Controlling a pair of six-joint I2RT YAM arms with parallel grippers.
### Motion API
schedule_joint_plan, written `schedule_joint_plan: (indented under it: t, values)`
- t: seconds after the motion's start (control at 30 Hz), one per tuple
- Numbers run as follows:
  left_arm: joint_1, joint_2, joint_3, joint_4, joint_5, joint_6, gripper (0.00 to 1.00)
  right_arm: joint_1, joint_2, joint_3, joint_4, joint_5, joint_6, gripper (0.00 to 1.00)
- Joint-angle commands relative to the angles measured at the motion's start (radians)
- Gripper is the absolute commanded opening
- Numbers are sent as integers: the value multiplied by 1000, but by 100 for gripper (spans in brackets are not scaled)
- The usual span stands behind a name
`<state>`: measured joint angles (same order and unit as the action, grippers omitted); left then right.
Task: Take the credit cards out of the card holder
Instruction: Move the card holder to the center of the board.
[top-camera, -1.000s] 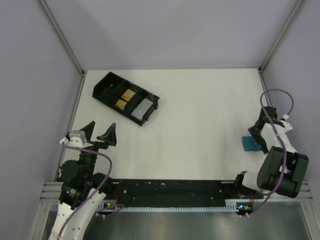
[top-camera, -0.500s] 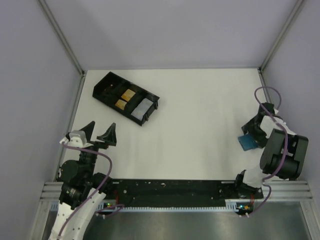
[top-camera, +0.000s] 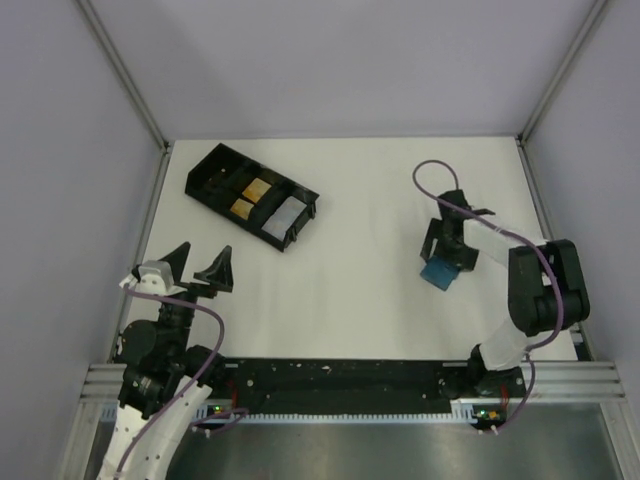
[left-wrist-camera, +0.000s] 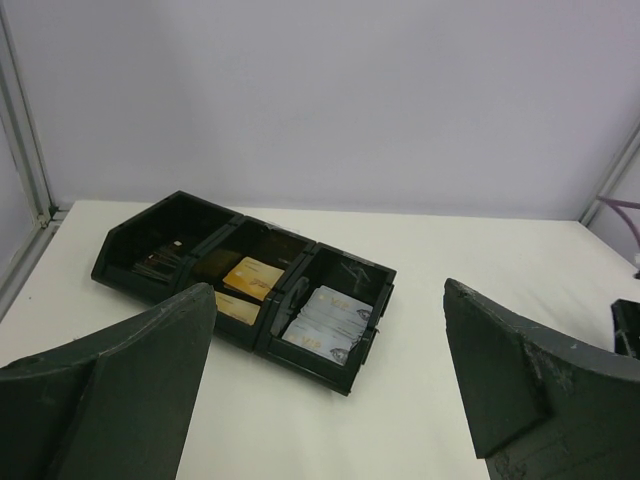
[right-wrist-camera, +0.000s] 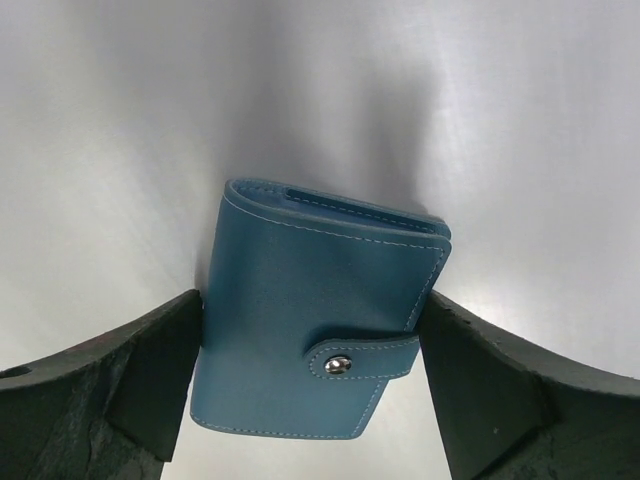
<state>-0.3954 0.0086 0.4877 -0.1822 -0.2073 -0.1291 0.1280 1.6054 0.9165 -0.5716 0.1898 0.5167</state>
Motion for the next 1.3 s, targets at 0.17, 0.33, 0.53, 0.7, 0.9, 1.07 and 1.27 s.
schedule_joint_plan:
  t: [0.17, 0.33, 0.53, 0.7, 0.9, 1.07, 1.27]
  values:
    - [-5, -153, 0, 39, 13, 9, 99, 418, 227, 244, -63, -107, 37, 84]
    - [-5, -115, 3, 32, 23, 13, 99, 545, 292, 378, -109, -102, 17, 87]
    - [-5, -27, 20, 29, 71, -15, 99, 608, 254, 435, -140, -102, -36, 94]
    - [-5, 134, 66, -5, 137, -98, 99, 616, 137, 403, -152, -1, -58, 96]
    - [-5, 393, 117, -46, 348, -243, 97, 616, 45, 346, -171, 106, -40, 86]
    - [-5, 586, 117, -25, 465, -334, 93, 640, 50, 329, -162, 152, -3, 68]
    - [-5, 636, 95, -51, 431, -325, 93, 665, 100, 338, -103, 123, 25, 52]
